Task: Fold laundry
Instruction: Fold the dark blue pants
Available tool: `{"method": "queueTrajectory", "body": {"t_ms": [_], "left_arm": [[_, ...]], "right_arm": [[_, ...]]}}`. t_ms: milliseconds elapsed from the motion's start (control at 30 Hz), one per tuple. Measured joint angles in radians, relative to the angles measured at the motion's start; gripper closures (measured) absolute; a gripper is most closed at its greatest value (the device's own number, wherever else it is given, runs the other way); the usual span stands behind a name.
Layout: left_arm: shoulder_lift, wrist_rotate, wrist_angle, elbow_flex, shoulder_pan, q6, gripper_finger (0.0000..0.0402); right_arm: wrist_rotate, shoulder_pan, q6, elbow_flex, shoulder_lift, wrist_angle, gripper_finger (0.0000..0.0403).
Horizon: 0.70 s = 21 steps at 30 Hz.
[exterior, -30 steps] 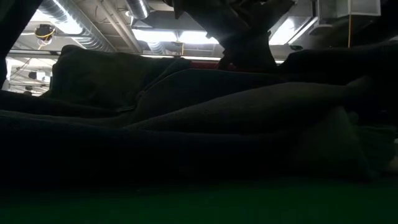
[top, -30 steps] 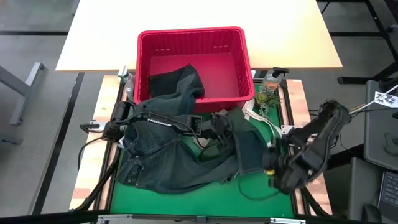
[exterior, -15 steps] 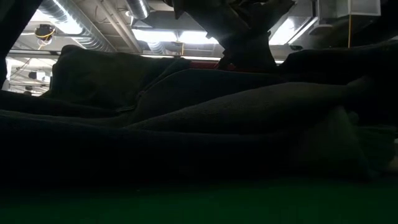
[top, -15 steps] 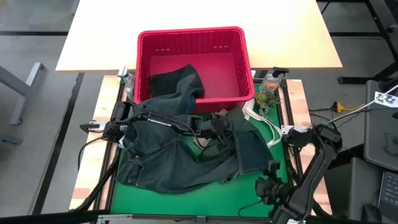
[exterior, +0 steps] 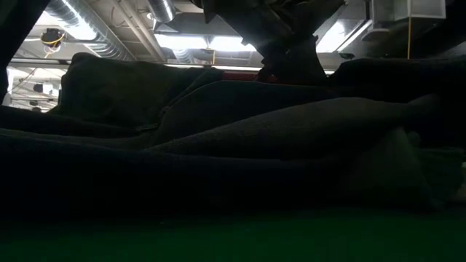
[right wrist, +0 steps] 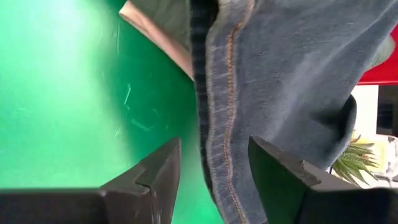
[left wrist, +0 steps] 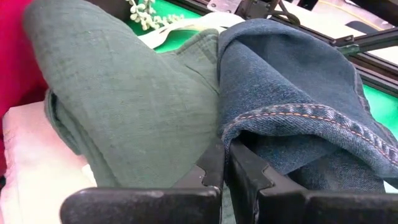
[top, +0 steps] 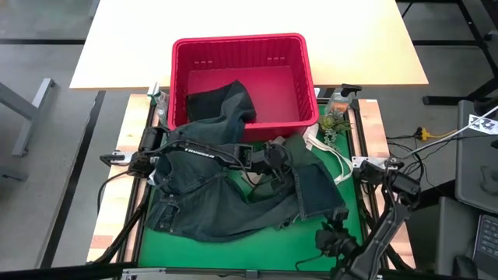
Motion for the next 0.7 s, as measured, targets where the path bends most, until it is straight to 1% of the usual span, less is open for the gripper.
{"method": "queueTrajectory", "body": {"t_ms": [133, 267, 433, 533, 600, 700], "left_arm": [[0.000, 0.001, 0.000, 0.000, 0.000, 0.000, 0.0396], [0.000, 0.001, 0.001, 0.000, 0.000, 0.000, 0.0396], [0.000, 0.001, 0.000, 0.000, 0.000, 0.000, 0.0396], [0.000, 0.005, 0.000, 0.000, 0.000, 0.000, 0.0396], [0.000, 0.005, 0.001, 0.000, 0.000, 0.000, 0.0396], [0.000, 0.006, 0.000, 0.000, 0.000, 0.000, 0.0396]], "right_arm": [[-0.002, 0.000, -0.001, 0.000, 0.028, 0.000, 0.0215], [0.019, 0.000, -0.001, -0.008, 0.054, 0.003, 0.0215], [0.005, 0.000, 0.073, -0.100, 0.062, 0.001, 0.0215], [0.003, 0.000, 0.143, -0.158, 0.062, 0.003, 0.0215], [0.001, 0.000, 0.178, -0.191, 0.062, 0.034, 0.0215], [-0.010, 0.000, 0.174, -0.227, 0.062, 0.113, 0.0215]]}}
